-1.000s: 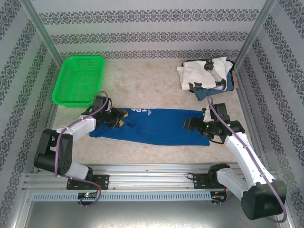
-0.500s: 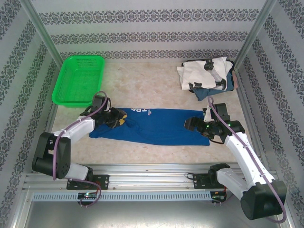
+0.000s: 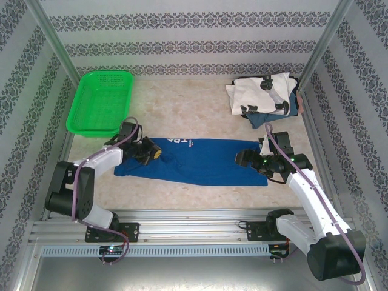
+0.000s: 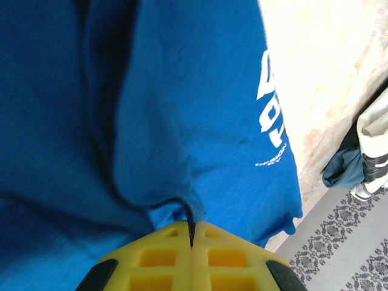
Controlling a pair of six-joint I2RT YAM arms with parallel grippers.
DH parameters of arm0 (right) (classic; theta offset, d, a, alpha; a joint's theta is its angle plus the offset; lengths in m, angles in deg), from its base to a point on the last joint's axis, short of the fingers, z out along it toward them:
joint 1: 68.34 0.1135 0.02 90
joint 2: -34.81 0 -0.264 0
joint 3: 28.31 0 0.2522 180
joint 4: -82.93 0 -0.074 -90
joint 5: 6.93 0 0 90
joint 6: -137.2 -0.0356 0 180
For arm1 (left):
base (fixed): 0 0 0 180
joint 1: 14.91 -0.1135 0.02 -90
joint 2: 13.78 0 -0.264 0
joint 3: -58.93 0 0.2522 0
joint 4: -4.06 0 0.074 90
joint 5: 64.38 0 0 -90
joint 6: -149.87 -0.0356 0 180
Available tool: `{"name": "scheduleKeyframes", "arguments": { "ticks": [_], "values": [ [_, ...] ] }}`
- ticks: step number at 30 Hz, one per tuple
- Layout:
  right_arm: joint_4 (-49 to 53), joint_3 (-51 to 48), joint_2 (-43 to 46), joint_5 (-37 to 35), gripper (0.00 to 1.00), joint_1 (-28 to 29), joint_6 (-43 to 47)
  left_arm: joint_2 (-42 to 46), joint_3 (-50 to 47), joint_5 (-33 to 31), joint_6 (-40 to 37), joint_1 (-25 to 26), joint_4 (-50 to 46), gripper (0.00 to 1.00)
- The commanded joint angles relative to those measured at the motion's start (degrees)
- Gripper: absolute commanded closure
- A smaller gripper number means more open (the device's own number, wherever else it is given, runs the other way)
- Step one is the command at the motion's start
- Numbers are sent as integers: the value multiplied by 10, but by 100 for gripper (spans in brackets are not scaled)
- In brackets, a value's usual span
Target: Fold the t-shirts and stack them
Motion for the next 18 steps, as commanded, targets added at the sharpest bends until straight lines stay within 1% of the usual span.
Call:
{"name": "scheduleKeyframes", "arguments": {
  "ticks": [1, 5, 7, 12, 14, 16, 17, 18],
  "values": [
    [8, -8, 9, 5, 9, -8, 3, -31, 54, 15, -25, -5, 14, 100],
    [6, -10, 10, 5, 9, -8, 1, -80, 102, 32, -53, -3, 7, 100],
    [3, -10, 10, 8, 8, -8, -1, -111, 120, 55, -61, -3, 17, 100],
    [-2, -10, 11, 13, 8, -6, -7, -169, 170, 78, -103, 7, 0, 100],
    [-6, -11, 8, 16, 8, -5, -11, -196, 190, 100, -114, 10, 5, 100],
    [-9, -12, 5, 16, 8, -3, -14, -219, 214, 103, -135, 14, -17, 100],
    [-11, -12, 3, 16, 8, -1, -18, -224, 223, 102, -146, 16, -25, 96],
    [-13, -12, 1, 15, 8, 0, -21, -224, 227, 103, -151, 17, -32, 84]
  ]
}}
